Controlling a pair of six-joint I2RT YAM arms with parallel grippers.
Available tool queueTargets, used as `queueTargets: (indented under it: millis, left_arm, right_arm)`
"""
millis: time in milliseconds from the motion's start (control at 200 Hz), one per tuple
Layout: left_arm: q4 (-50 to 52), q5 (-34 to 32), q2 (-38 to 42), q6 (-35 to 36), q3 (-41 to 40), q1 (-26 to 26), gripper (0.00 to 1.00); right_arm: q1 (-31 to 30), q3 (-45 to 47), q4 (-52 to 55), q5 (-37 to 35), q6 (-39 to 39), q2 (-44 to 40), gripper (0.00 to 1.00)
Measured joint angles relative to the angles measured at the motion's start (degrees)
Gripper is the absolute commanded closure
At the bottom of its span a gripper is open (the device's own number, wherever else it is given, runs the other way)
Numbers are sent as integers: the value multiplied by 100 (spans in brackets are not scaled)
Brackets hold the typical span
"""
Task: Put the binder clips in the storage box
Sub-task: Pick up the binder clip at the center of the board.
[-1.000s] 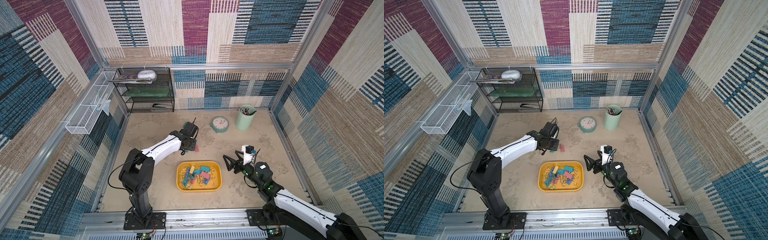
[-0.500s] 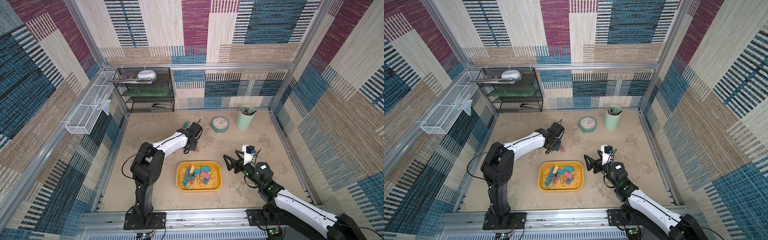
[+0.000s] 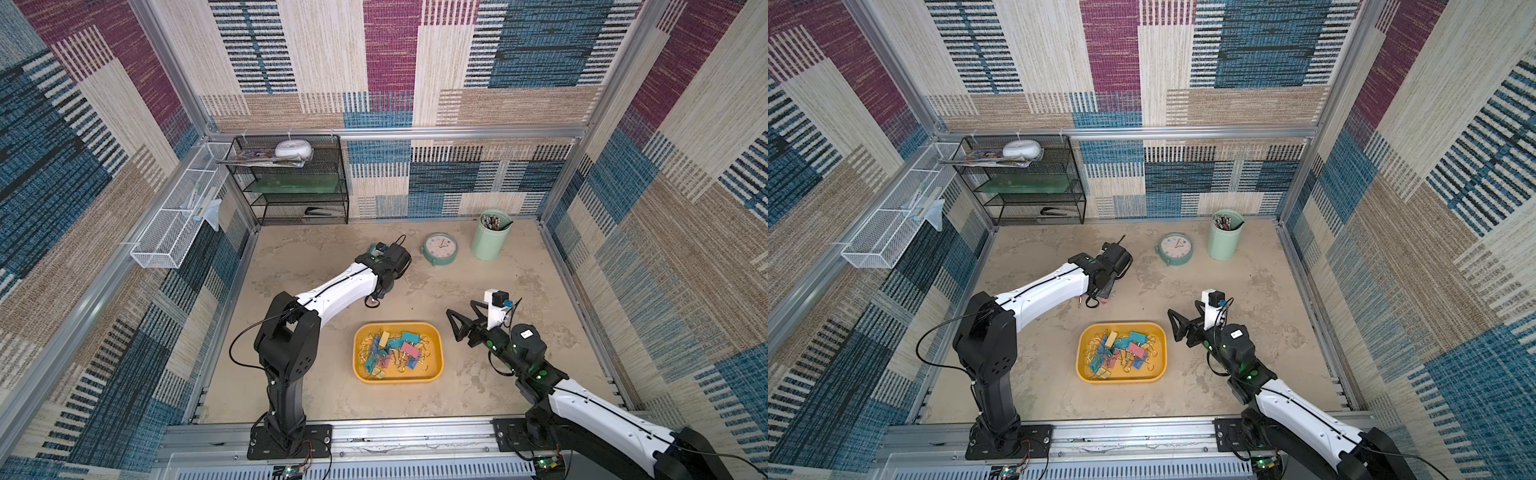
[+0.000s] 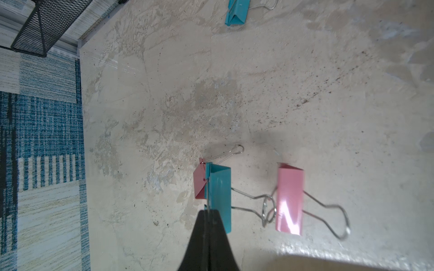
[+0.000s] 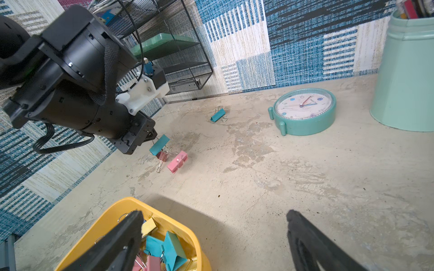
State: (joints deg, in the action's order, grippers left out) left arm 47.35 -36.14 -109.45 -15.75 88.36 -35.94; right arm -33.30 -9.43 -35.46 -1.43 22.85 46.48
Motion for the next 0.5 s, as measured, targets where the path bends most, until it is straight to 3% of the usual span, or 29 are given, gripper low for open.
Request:
queueTargets:
  millis: [155,341,501]
  left_arm:
    - [442,-330,-527,98,638,-83,100]
    - [911,188,-1182,219,1012,-26,100]
    - [1390,136,-1681,122,1390,-42,100]
  right_arm:
    - [0,0,0,-2,0,-42,2]
    - [0,0,0,0,2,-83,1]
    - [0,0,2,-2,2,-170,1]
